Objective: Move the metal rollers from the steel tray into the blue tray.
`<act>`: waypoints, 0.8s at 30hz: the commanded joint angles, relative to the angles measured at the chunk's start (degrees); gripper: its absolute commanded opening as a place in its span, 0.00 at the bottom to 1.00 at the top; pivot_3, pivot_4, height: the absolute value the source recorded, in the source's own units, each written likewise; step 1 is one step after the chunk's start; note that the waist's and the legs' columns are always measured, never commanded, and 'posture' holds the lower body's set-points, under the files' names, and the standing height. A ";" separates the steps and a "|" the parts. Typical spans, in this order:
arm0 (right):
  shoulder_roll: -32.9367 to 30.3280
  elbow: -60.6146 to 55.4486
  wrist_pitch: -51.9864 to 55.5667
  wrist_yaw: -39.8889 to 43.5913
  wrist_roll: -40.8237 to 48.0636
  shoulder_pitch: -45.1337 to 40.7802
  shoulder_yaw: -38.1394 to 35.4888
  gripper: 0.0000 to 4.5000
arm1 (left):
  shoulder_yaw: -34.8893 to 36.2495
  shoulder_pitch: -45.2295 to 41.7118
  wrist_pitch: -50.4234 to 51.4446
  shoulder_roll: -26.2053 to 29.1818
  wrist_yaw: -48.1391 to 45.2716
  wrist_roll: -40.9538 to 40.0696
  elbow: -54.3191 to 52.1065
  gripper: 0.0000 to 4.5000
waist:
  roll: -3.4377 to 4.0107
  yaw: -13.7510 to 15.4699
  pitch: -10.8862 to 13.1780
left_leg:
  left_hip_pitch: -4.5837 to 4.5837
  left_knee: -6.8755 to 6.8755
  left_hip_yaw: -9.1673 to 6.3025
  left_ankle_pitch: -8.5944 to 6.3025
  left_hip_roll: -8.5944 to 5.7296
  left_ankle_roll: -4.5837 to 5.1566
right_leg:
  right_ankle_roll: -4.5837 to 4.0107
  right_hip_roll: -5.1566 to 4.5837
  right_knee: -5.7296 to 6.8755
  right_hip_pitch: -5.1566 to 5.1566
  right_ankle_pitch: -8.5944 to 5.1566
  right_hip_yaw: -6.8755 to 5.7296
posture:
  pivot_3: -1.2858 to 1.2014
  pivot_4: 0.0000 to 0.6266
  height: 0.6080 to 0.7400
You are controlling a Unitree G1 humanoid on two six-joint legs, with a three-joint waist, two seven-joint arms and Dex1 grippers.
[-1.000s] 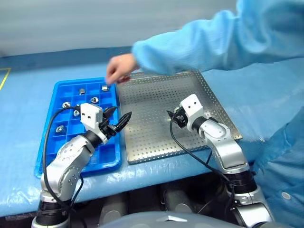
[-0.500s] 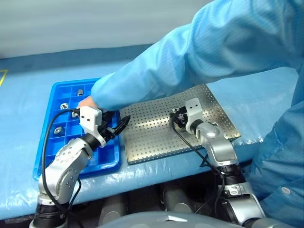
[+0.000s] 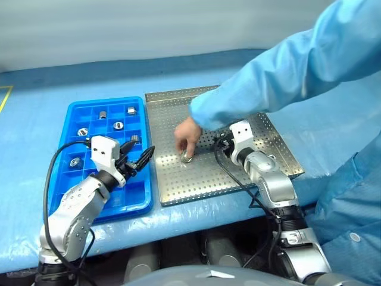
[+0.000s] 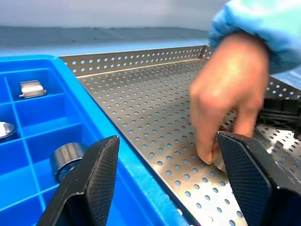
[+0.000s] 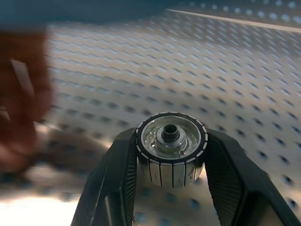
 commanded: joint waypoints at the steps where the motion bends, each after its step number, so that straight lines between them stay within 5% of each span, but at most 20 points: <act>1: -1.47 -12.73 4.29 7.48 5.61 0.66 5.00 0.38 | 5.33 2.32 0.96 3.03 -0.85 -1.13 -3.67 0.80 | 0.00 0.08 0.00 | 0.00 -0.01 -0.03 0.00 0.03 0.00 | -0.04 0.02 0.01 -0.01 -0.02 -0.02 | 0.48 0.24 1.00; 10: -1.56 -21.33 9.45 13.24 9.12 -2.02 16.54 0.38 | 14.86 8.18 2.17 6.99 -2.41 -3.08 -6.02 0.80 | -0.02 1.38 0.00 | -0.01 0.14 -0.09 0.00 0.01 -0.01 | -0.24 -0.13 -0.02 0.07 -0.36 -0.15 | 0.50 0.24 1.00; 18: 7.22 -12.39 7.29 15.75 8.50 -10.94 24.77 0.38 | 23.97 17.42 5.58 11.95 -4.89 -3.02 -8.08 0.80 | -0.11 1.30 -0.01 | 0.03 0.10 -0.14 0.01 0.11 -0.02 | -0.49 -0.09 0.06 0.02 -0.32 -0.34 | 0.52 0.24 1.00; 24: 10.73 -7.82 6.67 17.71 7.16 -12.60 31.28 0.38 | 25.70 18.22 6.80 10.71 -2.71 -3.39 -9.78 0.80 | -0.14 2.94 -0.03 | -0.01 0.06 -0.25 0.02 0.10 -0.05 | -0.57 -0.25 0.02 0.06 -0.30 -0.45 | 0.54 0.24 1.00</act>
